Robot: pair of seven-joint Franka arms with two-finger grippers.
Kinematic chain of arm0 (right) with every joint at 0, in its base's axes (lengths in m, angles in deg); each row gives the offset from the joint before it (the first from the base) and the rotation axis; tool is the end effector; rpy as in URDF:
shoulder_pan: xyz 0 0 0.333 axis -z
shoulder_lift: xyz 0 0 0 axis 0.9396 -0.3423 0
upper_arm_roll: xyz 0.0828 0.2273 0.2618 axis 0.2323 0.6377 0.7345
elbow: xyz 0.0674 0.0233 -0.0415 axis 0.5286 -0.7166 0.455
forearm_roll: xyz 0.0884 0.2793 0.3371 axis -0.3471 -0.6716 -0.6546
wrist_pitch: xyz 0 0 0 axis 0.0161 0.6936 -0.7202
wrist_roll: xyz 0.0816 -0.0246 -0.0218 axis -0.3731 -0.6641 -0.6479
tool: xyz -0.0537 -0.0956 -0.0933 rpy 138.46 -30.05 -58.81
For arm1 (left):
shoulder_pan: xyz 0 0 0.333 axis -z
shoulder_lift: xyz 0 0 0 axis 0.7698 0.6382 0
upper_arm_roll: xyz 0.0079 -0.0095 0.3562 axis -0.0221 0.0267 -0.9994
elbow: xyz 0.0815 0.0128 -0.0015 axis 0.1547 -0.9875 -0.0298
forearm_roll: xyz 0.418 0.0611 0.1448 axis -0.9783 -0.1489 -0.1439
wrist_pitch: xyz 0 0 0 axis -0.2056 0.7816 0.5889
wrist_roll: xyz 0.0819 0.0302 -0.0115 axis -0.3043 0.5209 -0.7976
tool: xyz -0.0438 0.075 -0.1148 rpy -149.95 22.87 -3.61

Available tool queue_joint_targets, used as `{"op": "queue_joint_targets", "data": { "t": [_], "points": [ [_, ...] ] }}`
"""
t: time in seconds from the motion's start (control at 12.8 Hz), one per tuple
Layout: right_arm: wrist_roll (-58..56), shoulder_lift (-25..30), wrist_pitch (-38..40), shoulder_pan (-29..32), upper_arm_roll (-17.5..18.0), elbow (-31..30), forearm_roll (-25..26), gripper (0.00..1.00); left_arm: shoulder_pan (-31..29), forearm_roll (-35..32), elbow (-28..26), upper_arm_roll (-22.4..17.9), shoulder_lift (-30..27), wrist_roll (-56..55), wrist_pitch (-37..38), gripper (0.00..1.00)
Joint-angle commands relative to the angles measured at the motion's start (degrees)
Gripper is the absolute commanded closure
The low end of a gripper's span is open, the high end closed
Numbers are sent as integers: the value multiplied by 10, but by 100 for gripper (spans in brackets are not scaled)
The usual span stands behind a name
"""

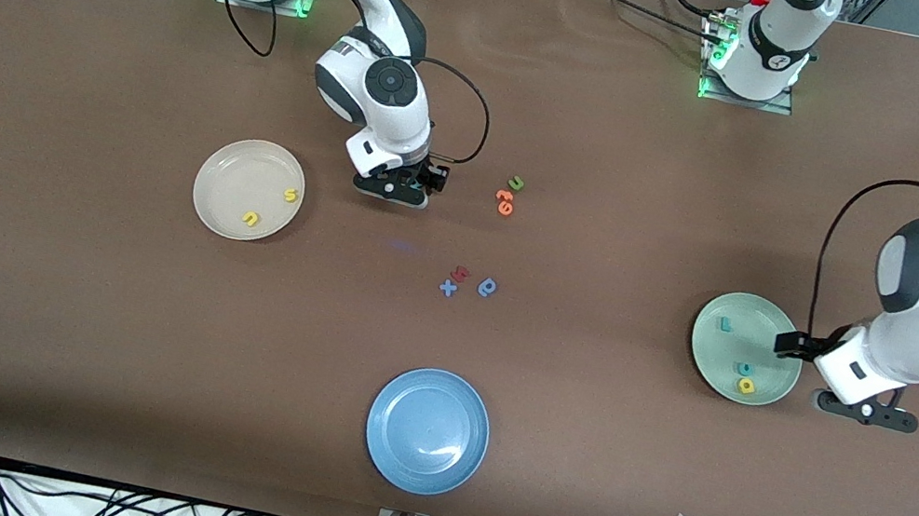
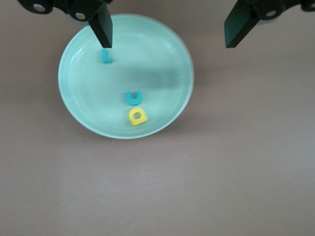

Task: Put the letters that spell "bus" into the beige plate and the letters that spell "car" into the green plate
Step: 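Place the cyan letter on the green plate while the right gripper grasps the p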

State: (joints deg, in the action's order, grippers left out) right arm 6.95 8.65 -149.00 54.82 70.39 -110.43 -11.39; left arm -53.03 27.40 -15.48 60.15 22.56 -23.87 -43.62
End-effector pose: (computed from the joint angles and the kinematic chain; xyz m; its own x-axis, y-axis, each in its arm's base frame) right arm 0.4527 0.4423 0.1214 0.9911 -0.1290 -0.0330 -0.1302 -0.9908 -0.0360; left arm 0.7128 0.0356 0.3170 0.9884 -0.0853 -0.1253 -0.0977 -0.9905 -0.0964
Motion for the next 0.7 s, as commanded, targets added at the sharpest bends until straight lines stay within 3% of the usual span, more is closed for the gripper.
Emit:
{"op": "queue_joint_targets", "data": {
  "t": [0.0, 0.31, 0.47, 0.62],
  "points": [
    [16, -4, -4, -7, -5, 3, 13, 60, 3, -24, 71, 2, -4, -10, 80, 0],
    [13, -4, -4, -7, -5, 3, 14, 100, -8, -17, 104, 1, -10, -22, 111, 0],
    [12, -3, -3, -7, -8, 3, 17, 100, -7, -19, 81, -1, -52, -53, 106, 0],
    [3, 9, 1, -6, -9, 3, 17, 100, 16, -23, 34, -1, -133, -68, 81, 0]
  ]
}}
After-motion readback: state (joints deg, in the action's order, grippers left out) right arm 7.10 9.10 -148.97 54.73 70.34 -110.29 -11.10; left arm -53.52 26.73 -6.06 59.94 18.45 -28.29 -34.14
